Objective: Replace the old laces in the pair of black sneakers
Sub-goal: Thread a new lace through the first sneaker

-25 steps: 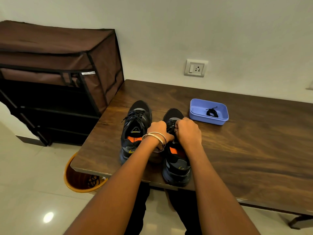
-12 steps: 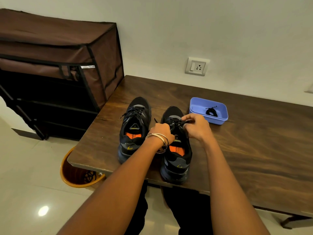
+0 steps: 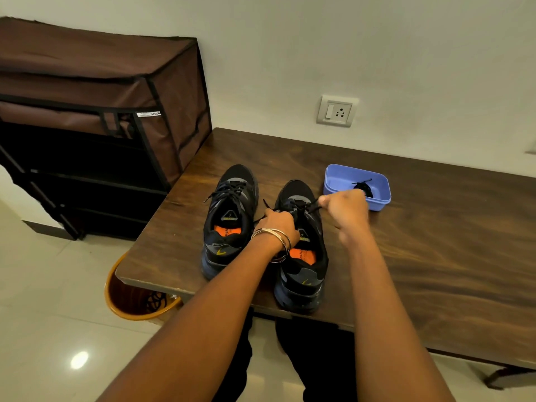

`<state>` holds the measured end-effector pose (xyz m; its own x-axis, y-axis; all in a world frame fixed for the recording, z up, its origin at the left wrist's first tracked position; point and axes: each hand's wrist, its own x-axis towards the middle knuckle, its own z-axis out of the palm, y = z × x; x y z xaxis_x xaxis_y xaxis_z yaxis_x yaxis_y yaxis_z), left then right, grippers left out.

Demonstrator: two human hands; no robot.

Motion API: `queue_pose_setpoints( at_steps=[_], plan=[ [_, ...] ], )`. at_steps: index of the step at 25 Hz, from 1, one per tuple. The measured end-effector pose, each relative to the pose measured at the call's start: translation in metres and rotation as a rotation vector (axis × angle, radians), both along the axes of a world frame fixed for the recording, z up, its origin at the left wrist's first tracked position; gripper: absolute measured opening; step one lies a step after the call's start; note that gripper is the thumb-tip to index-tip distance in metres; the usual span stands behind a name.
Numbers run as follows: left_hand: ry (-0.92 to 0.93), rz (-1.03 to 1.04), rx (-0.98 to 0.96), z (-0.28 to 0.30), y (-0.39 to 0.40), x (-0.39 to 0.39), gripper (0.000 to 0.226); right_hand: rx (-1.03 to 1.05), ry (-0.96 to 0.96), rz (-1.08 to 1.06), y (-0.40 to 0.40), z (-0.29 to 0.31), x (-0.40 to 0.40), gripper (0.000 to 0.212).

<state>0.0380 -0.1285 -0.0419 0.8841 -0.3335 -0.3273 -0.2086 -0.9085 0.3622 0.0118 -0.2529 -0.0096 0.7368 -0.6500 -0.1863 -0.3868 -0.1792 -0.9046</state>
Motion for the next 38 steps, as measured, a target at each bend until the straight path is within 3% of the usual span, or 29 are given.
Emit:
queue_pose_setpoints(
  at_steps=[2,4,7,10,12,14,18,20,22,24,26,28,30,32,34,38],
  plan=[
    [0.002,-0.001,0.003,0.0,0.0,0.001,0.04,0.188,-0.122,-0.199,-0.016,0.004,-0.012,0.004],
    [0.0,0.004,0.01,0.0,0.0,0.002,0.044,-0.059,-0.091,-0.175,-0.018,0.004,-0.017,0.006],
    [-0.015,-0.021,0.006,0.0,0.001,0.002,0.044,-0.41,0.044,0.169,-0.006,-0.002,-0.007,0.032],
    [-0.022,-0.033,-0.011,0.003,0.002,0.003,0.042,-0.818,0.345,0.507,0.022,-0.006,0.004,0.028],
    [-0.012,-0.032,-0.013,0.002,0.002,0.004,0.042,-0.917,0.367,0.505,0.032,-0.012,0.01,0.021],
    [-0.008,-0.02,0.004,0.0,0.002,0.003,0.043,-0.796,0.294,0.394,0.028,-0.012,0.012,0.012],
    [-0.009,-0.024,-0.011,0.001,0.001,0.003,0.028,-0.159,-0.021,-0.045,-0.004,0.009,-0.009,0.012],
    [-0.024,-0.043,-0.017,0.002,0.002,0.002,0.023,-0.015,-0.142,-0.206,-0.014,0.012,-0.023,0.013],
    [-0.028,-0.048,-0.023,0.003,0.0,0.001,0.021,-0.084,-0.109,-0.177,-0.015,0.008,-0.024,0.007],
    [-0.024,-0.047,-0.028,0.002,-0.001,0.001,0.023,-0.243,-0.038,0.009,-0.009,0.005,-0.017,0.015],
    [-0.022,-0.036,-0.03,0.003,0.0,0.002,0.026,-0.458,0.086,0.26,0.002,0.0,-0.007,0.026],
    [-0.021,-0.039,-0.03,0.002,0.0,0.004,0.028,-0.715,0.262,0.466,0.018,-0.003,0.0,0.024],
    [-0.017,-0.047,-0.028,0.0,-0.001,0.005,0.029,-0.884,0.339,0.54,0.032,-0.008,0.005,0.024],
    [-0.006,-0.037,-0.016,-0.002,-0.002,0.006,0.031,-0.926,0.3,0.502,0.032,-0.014,0.009,0.022],
    [0.003,-0.03,-0.003,-0.004,-0.001,0.007,0.036,-0.842,0.2,0.416,0.026,-0.014,0.011,0.017],
    [-0.014,-0.041,-0.017,-0.006,-0.002,0.007,0.03,-0.579,-0.073,0.013,0.013,0.006,-0.003,0.023]
  ],
)
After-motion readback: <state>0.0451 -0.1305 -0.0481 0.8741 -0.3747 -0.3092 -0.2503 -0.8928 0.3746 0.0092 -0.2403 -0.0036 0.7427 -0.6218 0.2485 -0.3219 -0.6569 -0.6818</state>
